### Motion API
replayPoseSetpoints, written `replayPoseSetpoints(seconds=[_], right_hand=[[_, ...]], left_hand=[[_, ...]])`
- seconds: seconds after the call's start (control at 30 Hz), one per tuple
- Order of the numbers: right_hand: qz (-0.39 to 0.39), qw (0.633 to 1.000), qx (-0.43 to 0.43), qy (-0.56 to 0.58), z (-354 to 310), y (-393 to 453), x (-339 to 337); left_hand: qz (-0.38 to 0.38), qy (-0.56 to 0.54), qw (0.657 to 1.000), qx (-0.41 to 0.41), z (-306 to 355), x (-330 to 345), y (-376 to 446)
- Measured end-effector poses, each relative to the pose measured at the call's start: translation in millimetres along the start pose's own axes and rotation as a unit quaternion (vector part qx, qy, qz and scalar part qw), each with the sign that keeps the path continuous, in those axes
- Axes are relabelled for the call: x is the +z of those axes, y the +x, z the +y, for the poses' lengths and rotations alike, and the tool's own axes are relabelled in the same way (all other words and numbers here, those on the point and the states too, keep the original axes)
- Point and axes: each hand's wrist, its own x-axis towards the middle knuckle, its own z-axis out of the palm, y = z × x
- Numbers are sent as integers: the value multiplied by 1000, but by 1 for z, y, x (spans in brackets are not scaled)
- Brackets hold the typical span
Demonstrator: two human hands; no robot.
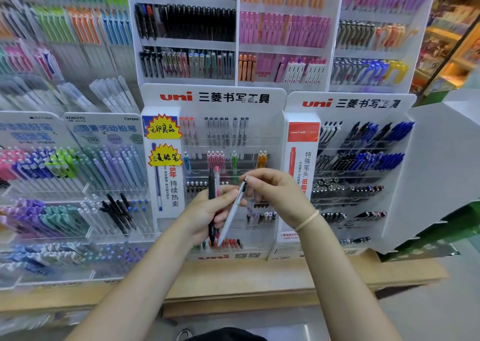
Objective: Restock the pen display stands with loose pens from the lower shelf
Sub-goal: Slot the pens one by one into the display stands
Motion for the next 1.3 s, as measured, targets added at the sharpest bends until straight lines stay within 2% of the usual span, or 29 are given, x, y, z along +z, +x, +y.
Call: replayPoseSetpoints(seconds=[0.13, 0.2, 0.33, 0.43, 0.53, 0.63, 0.8, 0.9, 1.1, 1.3], right_hand=[[-16, 1000, -4, 7, 0, 2, -2], [-9, 1000, -9, 1, 2, 4, -2], [97, 994, -46, -23, 9, 12, -6], [182, 979, -85, -41, 14, 19, -8], [223, 964, -121, -75, 19, 27, -7], [220, 956, -126, -146, 32, 39, -1], [196, 951, -67, -229, 61, 55, 13], [184, 947, -45, -258, 70, 60, 18], [172, 937, -17, -303, 79, 63, 28], [148, 926, 28, -346, 72, 58, 27]], left_hand=[[23, 20, 999, 11, 0, 2, -3], [62, 15, 998, -4, -3, -3, -3], [154, -47, 984, -83, -8, -23, -5], [160, -83, 975, -127, -14, -36, -10], [134, -111, 976, -132, -19, -38, -12], [109, -110, 981, -120, -23, -38, -12], [69, -49, 989, -119, -25, -40, -11], [55, -28, 990, -126, -27, -43, -9], [65, -65, 985, -148, -32, -54, -2], [22, -48, 990, -134, -32, -60, -4]])
